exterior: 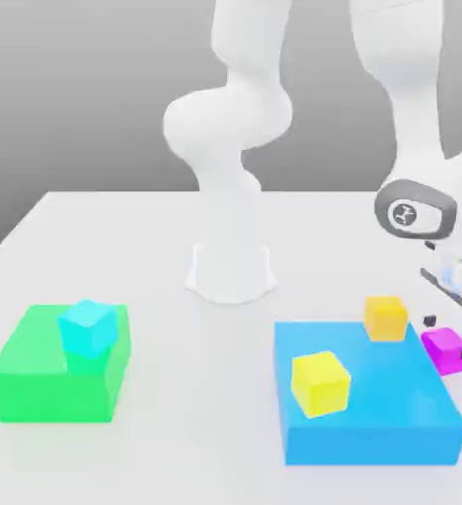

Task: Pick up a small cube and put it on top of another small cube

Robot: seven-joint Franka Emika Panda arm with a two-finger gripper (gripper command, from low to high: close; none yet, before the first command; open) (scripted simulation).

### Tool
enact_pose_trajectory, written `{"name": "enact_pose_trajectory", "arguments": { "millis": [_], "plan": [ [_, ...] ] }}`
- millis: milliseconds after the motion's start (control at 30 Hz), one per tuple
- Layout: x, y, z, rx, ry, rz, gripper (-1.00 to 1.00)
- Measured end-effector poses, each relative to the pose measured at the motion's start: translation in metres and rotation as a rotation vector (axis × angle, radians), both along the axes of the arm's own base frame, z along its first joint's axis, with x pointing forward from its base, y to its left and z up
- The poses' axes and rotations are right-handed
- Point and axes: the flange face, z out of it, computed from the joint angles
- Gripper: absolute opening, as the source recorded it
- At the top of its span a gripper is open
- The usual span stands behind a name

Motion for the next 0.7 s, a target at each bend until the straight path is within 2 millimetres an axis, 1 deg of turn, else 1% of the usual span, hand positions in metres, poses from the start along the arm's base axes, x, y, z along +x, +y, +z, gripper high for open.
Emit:
{"name": "enact_pose_trajectory", "arguments": {
  "millis": [133,167,200,267,367,400,433,467,500,533,567,600,633,700],
  "plan": [
    [0.0,0.0,0.0,-0.002,0.001,0.0,-1.0],
    [0.0,0.0,-0.004,-0.002,0.0,0.0,-1.0],
    [0.0,0.0,-0.001,-0.002,0.0,0.0,-1.0],
    [0.0,0.001,0.015,-0.002,0.0,0.0,-1.0],
    [0.0,0.0,0.046,-0.002,0.0,0.0,-1.0],
    [0.003,-0.001,0.055,-0.002,0.0,-0.002,-1.0],
    [0.015,0.0,0.063,0.011,-0.007,-0.002,-1.0],
    [0.028,0.004,0.078,0.039,-0.025,0.005,-1.0],
    [0.047,-0.006,0.089,0.048,-0.039,-0.013,-1.0],
    [0.073,-0.029,0.099,0.047,-0.051,-0.059,-1.0],
    [0.091,-0.05,0.109,0.042,-0.06,-0.09,-1.0],
    [0.11,-0.076,0.117,0.034,-0.067,-0.129,-1.0],
    [0.126,-0.103,0.126,0.026,-0.073,-0.169,-1.0],
    [0.145,-0.148,0.142,0.01,-0.079,-0.218,-1.0]
  ]
}}
